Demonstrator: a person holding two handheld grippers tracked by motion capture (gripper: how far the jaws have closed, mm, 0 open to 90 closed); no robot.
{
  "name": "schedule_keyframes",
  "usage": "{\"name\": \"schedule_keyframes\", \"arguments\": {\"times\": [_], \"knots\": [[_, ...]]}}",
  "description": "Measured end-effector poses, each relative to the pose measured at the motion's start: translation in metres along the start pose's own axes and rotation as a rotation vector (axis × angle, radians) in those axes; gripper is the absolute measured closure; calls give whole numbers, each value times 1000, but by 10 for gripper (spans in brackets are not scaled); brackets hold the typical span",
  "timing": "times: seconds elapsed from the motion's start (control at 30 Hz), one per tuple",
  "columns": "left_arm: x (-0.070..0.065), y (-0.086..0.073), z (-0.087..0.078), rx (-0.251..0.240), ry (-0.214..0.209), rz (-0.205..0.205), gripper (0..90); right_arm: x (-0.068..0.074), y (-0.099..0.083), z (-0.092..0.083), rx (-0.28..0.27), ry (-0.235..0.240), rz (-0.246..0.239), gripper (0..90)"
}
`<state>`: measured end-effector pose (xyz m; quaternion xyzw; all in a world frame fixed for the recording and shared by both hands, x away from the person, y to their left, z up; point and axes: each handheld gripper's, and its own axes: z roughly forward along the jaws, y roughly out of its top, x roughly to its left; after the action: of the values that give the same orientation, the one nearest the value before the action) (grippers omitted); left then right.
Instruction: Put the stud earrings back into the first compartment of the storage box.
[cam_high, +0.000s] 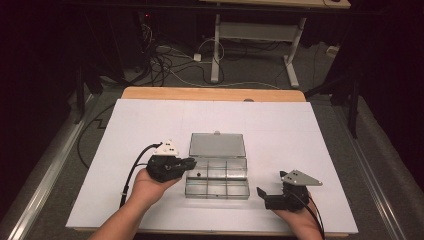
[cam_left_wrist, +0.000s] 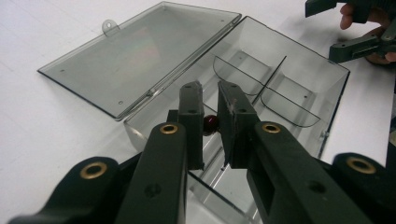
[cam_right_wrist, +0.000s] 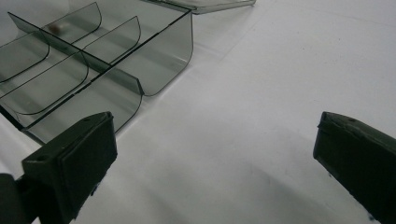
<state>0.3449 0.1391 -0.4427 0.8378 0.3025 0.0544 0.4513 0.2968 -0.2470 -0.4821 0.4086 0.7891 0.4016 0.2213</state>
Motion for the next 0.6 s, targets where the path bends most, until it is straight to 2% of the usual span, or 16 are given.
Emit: {"name": "schedule_keyframes", "arguments": {"times": [0.23,0.6], "knots": [[2,-1,16,29,-4,-4,784,0,0,0,-1,2,7,3],[12,-3,28,44,-5,-7,783,0,1,2,19,-4,12,7]]}}
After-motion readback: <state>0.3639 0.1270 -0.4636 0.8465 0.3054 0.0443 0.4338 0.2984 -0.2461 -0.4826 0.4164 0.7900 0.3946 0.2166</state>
